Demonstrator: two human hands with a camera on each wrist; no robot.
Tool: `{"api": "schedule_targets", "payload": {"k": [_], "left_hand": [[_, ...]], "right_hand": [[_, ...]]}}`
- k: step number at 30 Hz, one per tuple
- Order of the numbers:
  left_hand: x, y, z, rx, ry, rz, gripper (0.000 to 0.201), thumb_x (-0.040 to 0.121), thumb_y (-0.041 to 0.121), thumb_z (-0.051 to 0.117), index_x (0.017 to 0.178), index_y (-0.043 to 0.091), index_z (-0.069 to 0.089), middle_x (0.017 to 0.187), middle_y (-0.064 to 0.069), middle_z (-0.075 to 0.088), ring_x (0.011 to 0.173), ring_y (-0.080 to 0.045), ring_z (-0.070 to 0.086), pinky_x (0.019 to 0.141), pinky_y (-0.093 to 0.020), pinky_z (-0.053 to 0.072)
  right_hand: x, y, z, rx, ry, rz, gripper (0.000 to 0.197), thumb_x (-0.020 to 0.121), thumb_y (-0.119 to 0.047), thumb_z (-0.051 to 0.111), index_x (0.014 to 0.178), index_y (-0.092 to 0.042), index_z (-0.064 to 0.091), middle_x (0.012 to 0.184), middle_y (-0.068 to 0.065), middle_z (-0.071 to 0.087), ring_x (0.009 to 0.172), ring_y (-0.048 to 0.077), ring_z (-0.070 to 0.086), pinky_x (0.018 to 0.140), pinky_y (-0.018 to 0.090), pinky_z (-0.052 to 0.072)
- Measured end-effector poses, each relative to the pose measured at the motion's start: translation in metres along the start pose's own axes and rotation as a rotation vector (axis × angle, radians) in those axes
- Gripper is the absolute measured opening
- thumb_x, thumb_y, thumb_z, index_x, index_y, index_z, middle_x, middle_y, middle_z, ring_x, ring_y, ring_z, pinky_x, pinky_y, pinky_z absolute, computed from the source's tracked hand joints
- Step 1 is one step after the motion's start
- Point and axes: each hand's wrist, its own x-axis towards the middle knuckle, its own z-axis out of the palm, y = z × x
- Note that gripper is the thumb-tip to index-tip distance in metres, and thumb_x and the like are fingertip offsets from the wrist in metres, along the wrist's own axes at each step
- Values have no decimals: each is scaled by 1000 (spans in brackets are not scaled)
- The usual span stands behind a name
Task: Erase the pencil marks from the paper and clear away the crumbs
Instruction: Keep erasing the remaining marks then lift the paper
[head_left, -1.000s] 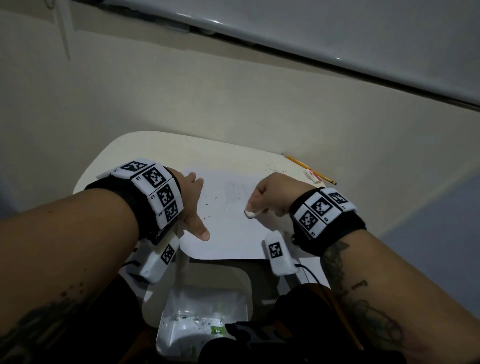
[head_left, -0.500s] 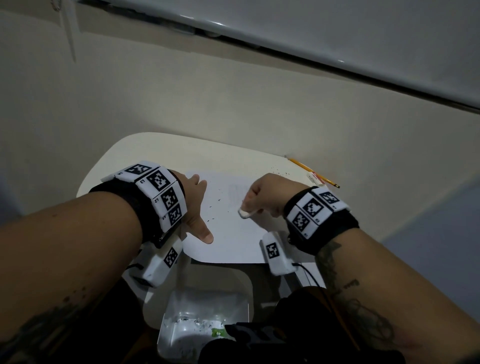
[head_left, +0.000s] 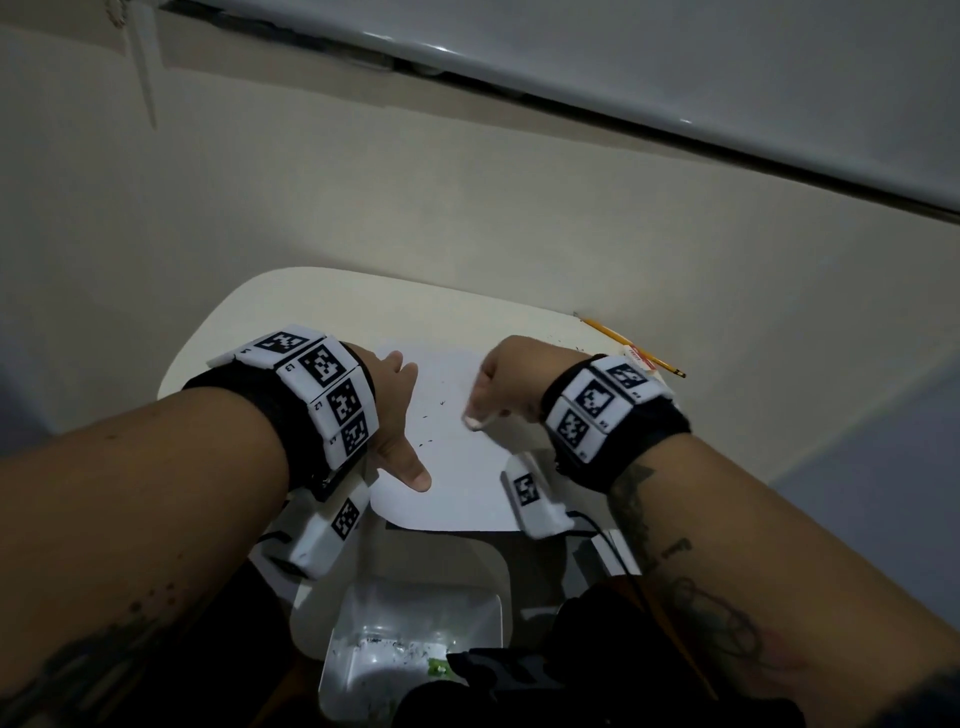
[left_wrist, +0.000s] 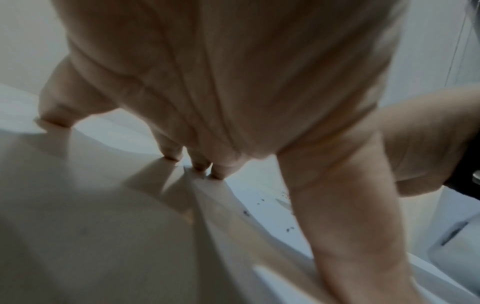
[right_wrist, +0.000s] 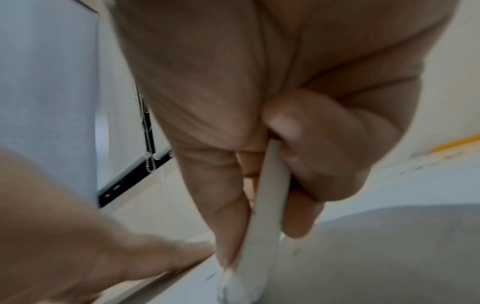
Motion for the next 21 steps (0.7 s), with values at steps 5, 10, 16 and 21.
{"api": "schedule_targets", "payload": {"k": [5, 10, 16, 21], "left_hand": [[-2, 4, -3, 45, -5, 11, 126, 45, 93, 60, 131, 6, 32, 133, -8, 40, 116, -30, 49, 89, -45, 43], [-2, 3, -4, 27, -15, -33, 133, 54, 88, 63, 149, 8, 16, 152, -10, 27, 134, -32, 38, 104, -48, 36], [-3, 5, -4, 55, -7, -27, 122, 58, 85, 64, 141, 5, 24, 145, -10, 33, 125, -32, 44, 96, -46, 40], [-1, 5, -3, 57, 2, -26, 126, 56, 87, 64, 143, 6, 23, 146, -11, 33, 127, -32, 44, 95, -44, 39]], "right_hand": [[11, 32, -11, -131, 129, 148, 28, 54, -39, 75, 73, -19, 76, 67, -4, 73, 63, 19, 70, 68, 36, 61], [1, -14, 5, 113, 21, -58, 23, 84, -29, 75, 97, -9, 74, 81, 0, 65, 56, 10, 48, 59, 25, 43], [7, 21, -6, -42, 40, 98, 29, 70, -28, 83, 88, -6, 75, 74, 5, 67, 53, 18, 53, 55, 22, 44], [8, 12, -9, -74, 138, 65, 29, 71, -39, 77, 80, -11, 75, 70, -2, 67, 55, 17, 56, 60, 23, 50]]}}
